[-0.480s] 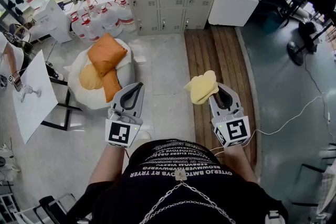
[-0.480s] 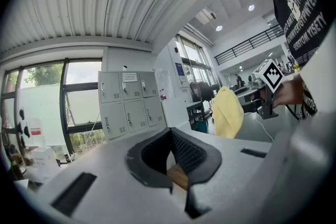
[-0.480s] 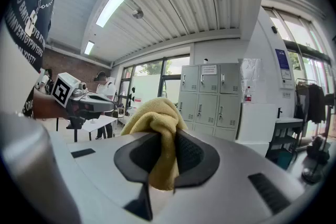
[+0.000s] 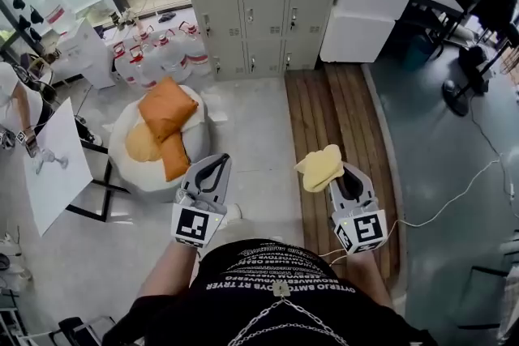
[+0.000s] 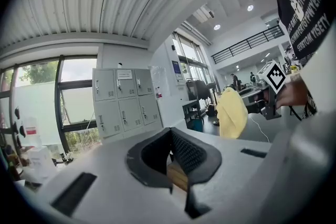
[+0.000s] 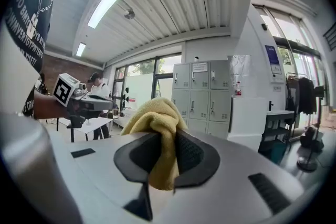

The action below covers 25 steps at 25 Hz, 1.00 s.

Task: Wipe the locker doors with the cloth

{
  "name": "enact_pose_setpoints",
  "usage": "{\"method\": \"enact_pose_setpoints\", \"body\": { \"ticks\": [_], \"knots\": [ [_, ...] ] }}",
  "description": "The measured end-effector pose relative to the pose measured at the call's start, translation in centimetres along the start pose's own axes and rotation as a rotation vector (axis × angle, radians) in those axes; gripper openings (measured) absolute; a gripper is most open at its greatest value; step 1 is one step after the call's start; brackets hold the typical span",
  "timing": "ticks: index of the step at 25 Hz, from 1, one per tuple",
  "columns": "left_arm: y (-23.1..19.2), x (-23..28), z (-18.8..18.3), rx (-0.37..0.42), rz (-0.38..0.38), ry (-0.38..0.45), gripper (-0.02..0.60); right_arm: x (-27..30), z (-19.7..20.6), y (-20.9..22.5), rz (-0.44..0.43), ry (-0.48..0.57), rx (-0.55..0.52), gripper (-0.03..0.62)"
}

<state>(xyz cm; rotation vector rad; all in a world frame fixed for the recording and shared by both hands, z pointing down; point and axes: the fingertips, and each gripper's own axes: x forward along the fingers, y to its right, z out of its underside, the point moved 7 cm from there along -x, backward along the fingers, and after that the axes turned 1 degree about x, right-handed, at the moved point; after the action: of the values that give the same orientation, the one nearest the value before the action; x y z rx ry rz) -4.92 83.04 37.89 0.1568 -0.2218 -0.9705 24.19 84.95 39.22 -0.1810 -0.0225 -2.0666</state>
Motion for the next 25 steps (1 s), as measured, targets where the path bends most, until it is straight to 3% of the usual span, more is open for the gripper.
{"method": "enact_pose_setpoints", "body": {
  "ticks": [8,12,25],
  "knots": [
    [-1.9,2.5,1.6,-0.025,0.043,-0.013,0.005,1.3,0.9,0.1,0.06,-0.017,0.02,0.06],
    [-3.7,5.0,1.4,0.008,0.09,0.023,0.005,3.5,1.2,0.6,0.093,-0.035,0.047,0.06],
    [-15.3,11.1,3.4,-0.02,0.135,0.049,0.005,16.2,-2.4,-0.1,0.111,-0.026,0.021,0.06]
  ]
}}
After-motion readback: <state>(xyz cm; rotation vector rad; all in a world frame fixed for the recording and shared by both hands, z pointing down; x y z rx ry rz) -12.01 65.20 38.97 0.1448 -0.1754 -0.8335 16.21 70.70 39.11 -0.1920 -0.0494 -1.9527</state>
